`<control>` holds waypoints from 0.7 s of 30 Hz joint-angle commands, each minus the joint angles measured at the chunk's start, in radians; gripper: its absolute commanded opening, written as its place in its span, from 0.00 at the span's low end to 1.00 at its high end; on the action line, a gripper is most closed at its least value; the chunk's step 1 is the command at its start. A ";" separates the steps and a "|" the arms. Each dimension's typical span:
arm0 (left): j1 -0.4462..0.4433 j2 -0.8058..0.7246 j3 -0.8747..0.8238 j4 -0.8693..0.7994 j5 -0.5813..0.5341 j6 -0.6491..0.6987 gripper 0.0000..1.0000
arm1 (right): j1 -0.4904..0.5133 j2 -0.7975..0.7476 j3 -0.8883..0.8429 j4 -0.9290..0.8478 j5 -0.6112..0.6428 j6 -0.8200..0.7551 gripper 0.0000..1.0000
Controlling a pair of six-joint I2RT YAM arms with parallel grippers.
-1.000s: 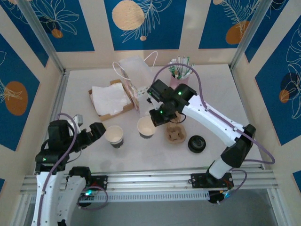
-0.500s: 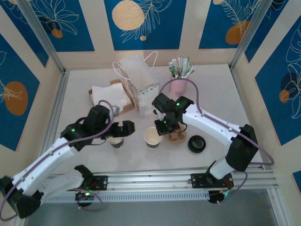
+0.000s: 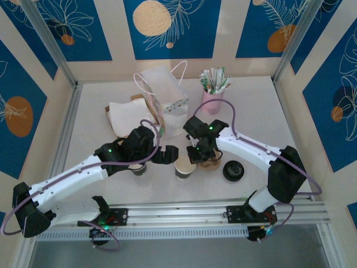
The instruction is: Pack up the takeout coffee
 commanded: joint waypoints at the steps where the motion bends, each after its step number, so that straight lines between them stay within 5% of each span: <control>1: -0.017 -0.001 -0.001 0.030 -0.029 0.010 1.00 | 0.001 -0.007 -0.027 0.021 -0.032 0.021 0.16; 14: -0.038 0.002 -0.001 0.048 -0.040 0.015 1.00 | -0.008 -0.115 0.033 -0.061 0.017 0.034 0.47; 21: -0.053 0.039 0.052 0.017 -0.061 0.040 1.00 | -0.110 -0.272 -0.043 -0.057 0.081 0.088 0.77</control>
